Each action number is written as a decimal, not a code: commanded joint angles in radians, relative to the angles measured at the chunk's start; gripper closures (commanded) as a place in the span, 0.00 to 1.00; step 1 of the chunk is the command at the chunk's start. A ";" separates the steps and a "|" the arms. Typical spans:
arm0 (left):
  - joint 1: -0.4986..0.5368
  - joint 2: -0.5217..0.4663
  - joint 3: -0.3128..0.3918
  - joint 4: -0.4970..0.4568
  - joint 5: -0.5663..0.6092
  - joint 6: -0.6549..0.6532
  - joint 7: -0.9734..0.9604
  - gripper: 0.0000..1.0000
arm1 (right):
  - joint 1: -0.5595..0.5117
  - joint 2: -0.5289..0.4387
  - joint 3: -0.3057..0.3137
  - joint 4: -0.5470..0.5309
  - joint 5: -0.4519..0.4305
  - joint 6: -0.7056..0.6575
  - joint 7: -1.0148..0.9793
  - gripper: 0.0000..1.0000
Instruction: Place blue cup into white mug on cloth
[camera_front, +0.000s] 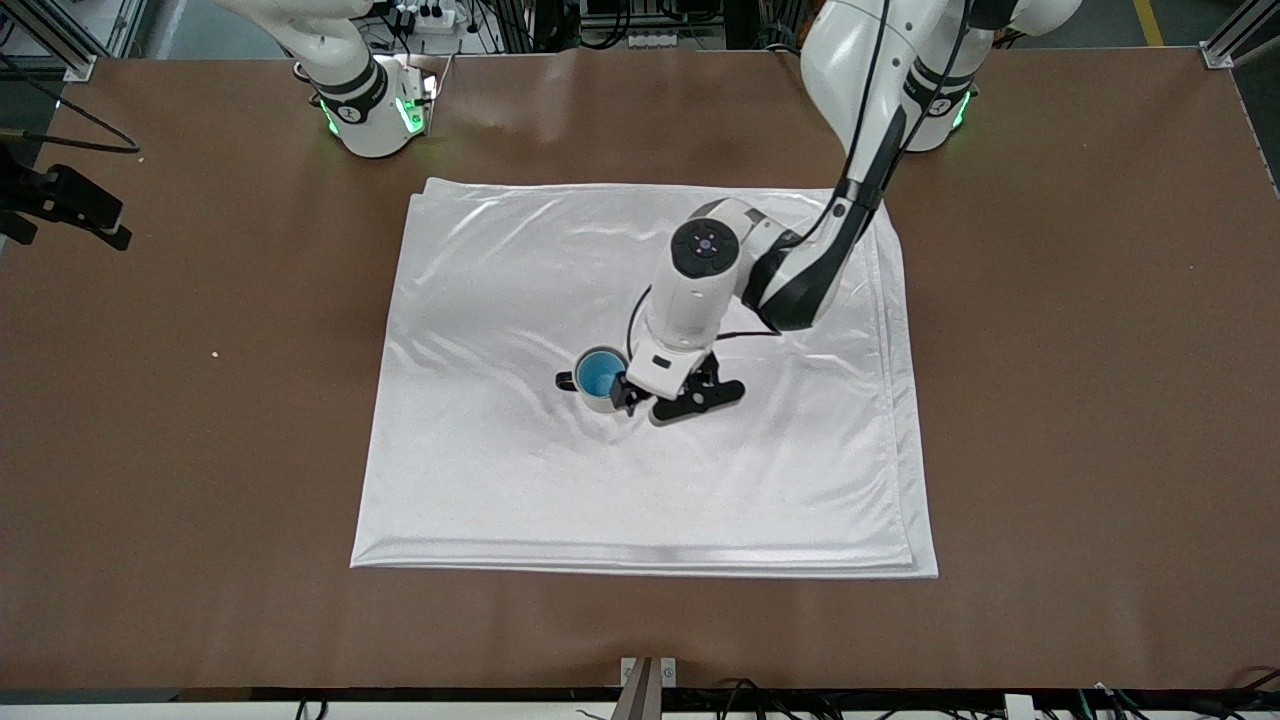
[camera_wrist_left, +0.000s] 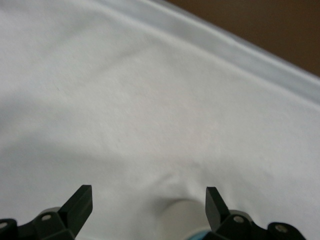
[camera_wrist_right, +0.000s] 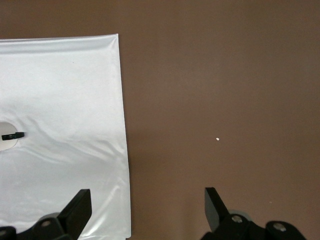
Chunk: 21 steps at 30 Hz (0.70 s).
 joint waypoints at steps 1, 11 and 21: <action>0.085 -0.034 0.006 -0.022 0.015 -0.022 0.093 0.00 | -0.015 -0.047 0.006 -0.059 0.019 0.037 0.019 0.00; 0.217 -0.071 0.005 -0.027 0.013 -0.135 0.315 0.00 | -0.041 -0.039 0.006 -0.051 0.047 0.046 0.027 0.00; 0.387 -0.166 0.000 -0.048 0.004 -0.367 0.639 0.00 | -0.044 -0.029 0.007 -0.019 0.047 0.043 0.032 0.00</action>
